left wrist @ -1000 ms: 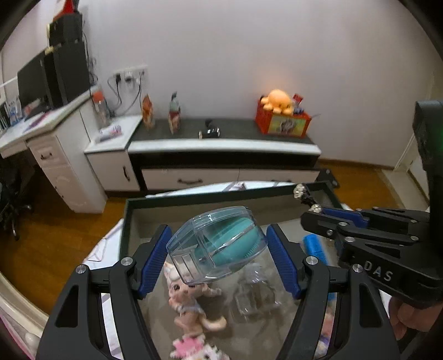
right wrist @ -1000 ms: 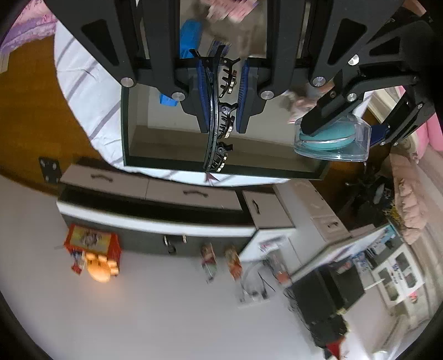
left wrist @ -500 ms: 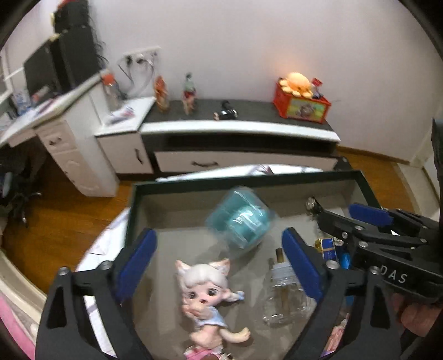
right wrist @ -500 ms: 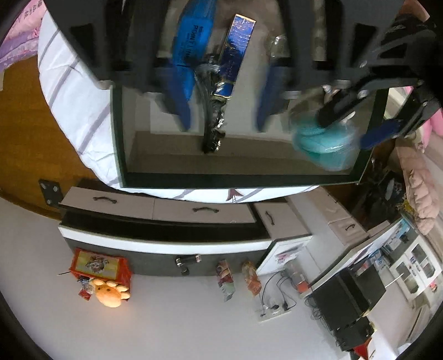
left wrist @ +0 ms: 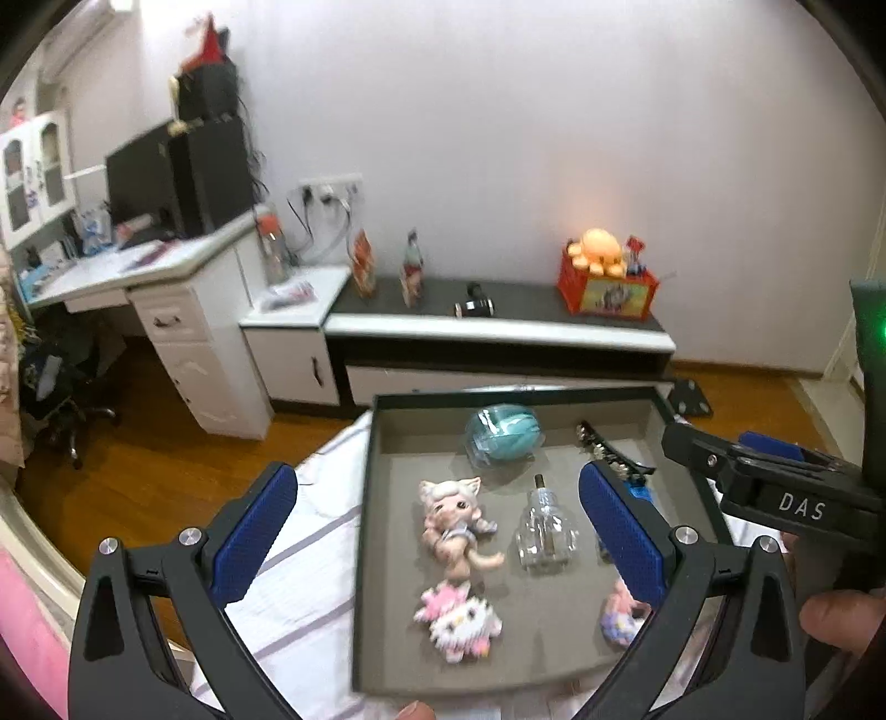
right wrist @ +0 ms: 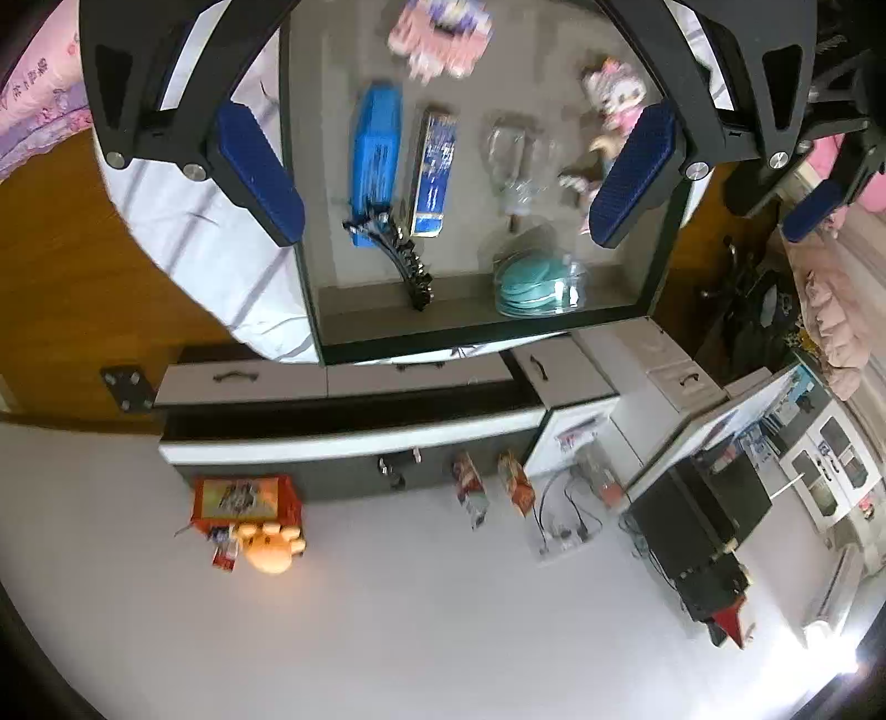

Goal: Organize rigid objects
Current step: 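Carry the teal case and hair clip into the pink tray and open both tools, then withdraw both tools from the tray back toward the table items, then grasp the clear strip box with the left tool while the right tool grasps the white astronaut, then carry the strip box and astronaut into the pink tray and open both tools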

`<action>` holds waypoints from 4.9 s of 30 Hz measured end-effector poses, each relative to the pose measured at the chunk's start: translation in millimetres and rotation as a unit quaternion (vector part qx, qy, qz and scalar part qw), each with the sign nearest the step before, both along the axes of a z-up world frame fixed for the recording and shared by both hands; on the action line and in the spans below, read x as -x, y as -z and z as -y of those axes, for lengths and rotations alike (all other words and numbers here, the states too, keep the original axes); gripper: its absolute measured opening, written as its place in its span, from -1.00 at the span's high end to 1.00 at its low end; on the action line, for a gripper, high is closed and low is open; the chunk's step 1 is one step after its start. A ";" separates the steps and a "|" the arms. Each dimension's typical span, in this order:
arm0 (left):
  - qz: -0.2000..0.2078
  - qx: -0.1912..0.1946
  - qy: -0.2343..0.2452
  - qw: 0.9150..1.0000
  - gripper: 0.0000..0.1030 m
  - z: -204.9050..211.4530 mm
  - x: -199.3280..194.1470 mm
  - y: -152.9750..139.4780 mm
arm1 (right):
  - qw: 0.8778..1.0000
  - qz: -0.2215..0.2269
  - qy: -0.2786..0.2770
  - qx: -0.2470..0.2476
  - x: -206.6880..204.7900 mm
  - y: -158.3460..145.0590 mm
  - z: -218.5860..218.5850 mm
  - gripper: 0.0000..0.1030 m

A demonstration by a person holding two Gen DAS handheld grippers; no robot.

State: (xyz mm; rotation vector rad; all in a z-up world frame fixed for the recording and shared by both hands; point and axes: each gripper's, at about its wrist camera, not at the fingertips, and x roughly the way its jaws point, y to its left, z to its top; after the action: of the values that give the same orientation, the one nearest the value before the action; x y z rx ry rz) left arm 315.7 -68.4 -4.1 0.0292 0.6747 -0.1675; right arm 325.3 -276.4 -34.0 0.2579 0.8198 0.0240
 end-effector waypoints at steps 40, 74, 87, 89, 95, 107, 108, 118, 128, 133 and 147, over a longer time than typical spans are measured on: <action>0.083 0.018 -0.055 0.995 -1.00 -68.3 267.2 -14.7 | 0.989 0.118 0.036 0.079 298.6 -38.5 -50.5 -1.00; -0.030 0.014 -0.026 0.999 -1.00 -57.9 187.5 80.8 | 0.998 -0.018 -0.028 0.062 222.6 82.4 -79.0 -1.00; -0.068 0.013 -0.009 0.998 -1.00 -43.2 146.4 115.2 | 0.998 -0.033 -0.024 0.046 191.6 119.8 -90.7 -0.49; -0.074 0.010 -0.008 0.997 -1.00 -40.1 140.4 120.1 | 0.998 -0.027 -0.027 0.044 189.3 119.5 -91.9 -0.35; -0.092 -0.001 -0.001 0.996 -0.99 -23.4 117.6 136.1 | 0.998 -0.018 -0.043 0.040 188.0 119.2 -89.5 -0.10; -0.121 0.021 -0.003 0.992 -0.80 -14.1 89.5 159.0 | 0.997 -0.013 -0.064 0.040 183.4 119.6 -88.0 -0.07; -0.120 0.024 -0.002 0.992 -0.80 -14.9 90.2 159.2 | 0.997 -0.013 -0.065 0.038 185.1 118.6 -86.6 -0.07; -0.097 0.037 -0.005 0.995 -0.80 -27.1 115.1 143.8 | 0.998 0.002 -0.064 0.023 201.4 97.5 -74.5 -0.07; -0.053 0.038 -0.001 0.998 -0.80 -42.1 137.3 99.8 | 0.997 0.041 -0.066 0.013 211.4 60.0 -67.6 -0.07; -0.027 0.041 0.009 0.999 -0.80 -43.4 137.7 72.5 | 0.995 0.073 -0.068 0.016 205.1 31.8 -62.1 -0.07; 0.009 0.049 0.042 0.998 -0.80 -9.5 74.2 29.9 | 0.991 0.107 -0.062 0.048 117.3 -25.0 -30.1 -0.07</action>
State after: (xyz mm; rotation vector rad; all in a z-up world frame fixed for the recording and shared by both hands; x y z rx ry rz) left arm 241.5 -58.9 -34.0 -0.0362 0.6471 -0.2801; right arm 208.0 -246.3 -9.0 0.1110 0.6206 0.1276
